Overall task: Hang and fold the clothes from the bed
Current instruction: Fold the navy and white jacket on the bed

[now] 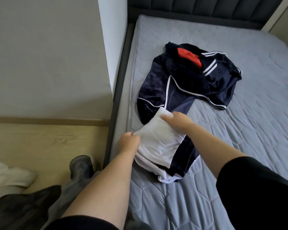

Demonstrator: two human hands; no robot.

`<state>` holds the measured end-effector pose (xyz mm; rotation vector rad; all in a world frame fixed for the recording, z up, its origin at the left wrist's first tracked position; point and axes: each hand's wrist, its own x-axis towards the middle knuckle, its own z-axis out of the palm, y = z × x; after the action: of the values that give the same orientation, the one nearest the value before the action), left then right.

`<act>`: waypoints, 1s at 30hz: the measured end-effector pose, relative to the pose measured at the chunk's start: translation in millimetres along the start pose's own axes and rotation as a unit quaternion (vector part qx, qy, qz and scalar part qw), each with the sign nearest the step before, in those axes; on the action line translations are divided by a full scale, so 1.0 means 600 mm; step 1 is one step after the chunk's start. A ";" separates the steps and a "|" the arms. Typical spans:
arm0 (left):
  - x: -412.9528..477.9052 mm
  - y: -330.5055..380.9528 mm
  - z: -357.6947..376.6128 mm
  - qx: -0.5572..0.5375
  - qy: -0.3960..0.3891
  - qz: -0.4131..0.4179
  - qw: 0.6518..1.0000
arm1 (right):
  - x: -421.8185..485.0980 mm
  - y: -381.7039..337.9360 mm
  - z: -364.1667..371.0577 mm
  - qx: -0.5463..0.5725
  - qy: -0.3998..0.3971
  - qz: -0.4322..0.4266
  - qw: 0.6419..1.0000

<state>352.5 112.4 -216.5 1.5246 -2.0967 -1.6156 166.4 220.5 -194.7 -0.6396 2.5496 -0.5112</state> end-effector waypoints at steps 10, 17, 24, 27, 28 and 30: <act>0.014 0.010 0.010 0.183 0.130 0.124 0.967 | 0.001 0.059 0.032 0.228 0.144 0.136 0.953; -0.012 0.020 0.062 0.368 -0.006 0.459 0.809 | -0.029 0.037 0.033 0.128 0.240 0.067 0.960; 0.026 -0.046 0.075 0.481 -0.067 0.325 0.811 | -0.102 0.102 0.097 -0.036 0.190 0.023 0.981; 0.029 -0.049 0.075 0.471 -0.067 0.312 0.822 | -0.096 0.108 0.107 -0.048 0.211 0.040 0.975; 0.028 -0.046 0.074 0.462 -0.065 0.310 0.828 | -0.092 0.107 0.108 -0.055 0.216 0.042 0.974; 0.028 -0.037 0.066 0.430 -0.039 0.296 0.852 | -0.086 0.107 0.112 -0.061 0.214 0.048 0.974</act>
<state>335.0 128.7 -258.6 0.7124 -3.1139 -0.5256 219.0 284.0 -261.8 -0.4837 3.0208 -0.5054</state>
